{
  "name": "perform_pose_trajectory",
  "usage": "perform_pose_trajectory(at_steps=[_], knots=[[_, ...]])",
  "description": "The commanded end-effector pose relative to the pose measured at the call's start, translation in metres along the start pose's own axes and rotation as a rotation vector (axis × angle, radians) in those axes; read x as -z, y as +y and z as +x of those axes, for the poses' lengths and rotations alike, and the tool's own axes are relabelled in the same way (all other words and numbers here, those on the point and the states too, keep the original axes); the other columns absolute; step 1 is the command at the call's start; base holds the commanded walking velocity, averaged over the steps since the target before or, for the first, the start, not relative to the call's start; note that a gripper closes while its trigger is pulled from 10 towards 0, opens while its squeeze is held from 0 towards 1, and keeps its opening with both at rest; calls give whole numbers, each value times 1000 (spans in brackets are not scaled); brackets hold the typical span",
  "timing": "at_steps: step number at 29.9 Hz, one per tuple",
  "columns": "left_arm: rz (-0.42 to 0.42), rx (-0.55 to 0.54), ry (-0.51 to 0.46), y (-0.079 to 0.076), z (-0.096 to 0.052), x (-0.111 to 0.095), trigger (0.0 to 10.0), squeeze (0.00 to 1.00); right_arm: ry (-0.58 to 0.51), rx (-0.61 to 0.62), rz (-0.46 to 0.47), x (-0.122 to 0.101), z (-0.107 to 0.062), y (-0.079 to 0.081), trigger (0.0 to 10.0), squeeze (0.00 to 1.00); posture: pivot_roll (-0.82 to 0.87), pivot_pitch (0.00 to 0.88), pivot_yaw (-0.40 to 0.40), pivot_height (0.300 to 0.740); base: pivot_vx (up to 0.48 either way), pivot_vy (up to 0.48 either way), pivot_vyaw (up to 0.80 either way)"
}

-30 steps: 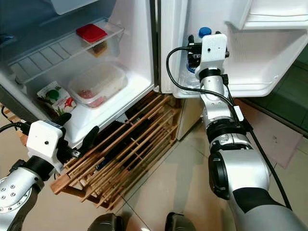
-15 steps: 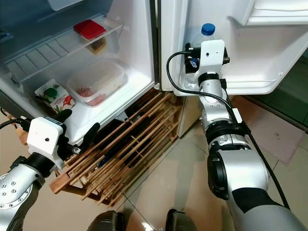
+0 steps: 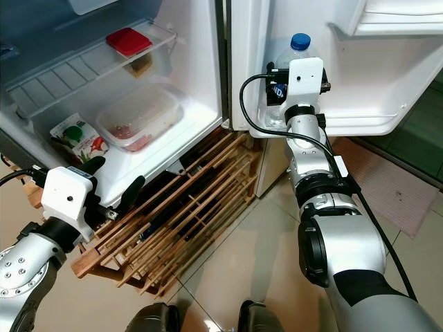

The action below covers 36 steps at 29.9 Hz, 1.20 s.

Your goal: Restocking fridge

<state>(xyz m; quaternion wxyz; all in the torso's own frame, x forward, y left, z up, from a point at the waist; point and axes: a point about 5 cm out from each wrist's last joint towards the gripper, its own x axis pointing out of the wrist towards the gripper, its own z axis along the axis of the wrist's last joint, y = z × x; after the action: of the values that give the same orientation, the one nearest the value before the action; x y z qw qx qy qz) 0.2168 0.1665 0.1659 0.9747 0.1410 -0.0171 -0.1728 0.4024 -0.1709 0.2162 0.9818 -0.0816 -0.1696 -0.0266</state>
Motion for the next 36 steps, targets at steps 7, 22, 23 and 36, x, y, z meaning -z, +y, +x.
perform_pose_trajectory(at_steps=[7,22,23,36], knots=[[9,11,-5,-2,6,2,10000,0,-100,28,-63,-15,2,2,10000,0,218,136,49,740,0,0,0],[6,8,-29,-5,16,4,10000,0,-385,61,-201,-47,-13,6,10000,0,187,90,24,740,0,0,0],[4,6,-28,-5,18,5,10000,0,-396,66,-197,-48,-17,8,10000,0,179,81,16,740,0,0,0],[-80,11,5,-16,37,24,10000,0,-211,90,-215,-17,-120,-9,10000,0,50,3,-35,740,0,0,0]])
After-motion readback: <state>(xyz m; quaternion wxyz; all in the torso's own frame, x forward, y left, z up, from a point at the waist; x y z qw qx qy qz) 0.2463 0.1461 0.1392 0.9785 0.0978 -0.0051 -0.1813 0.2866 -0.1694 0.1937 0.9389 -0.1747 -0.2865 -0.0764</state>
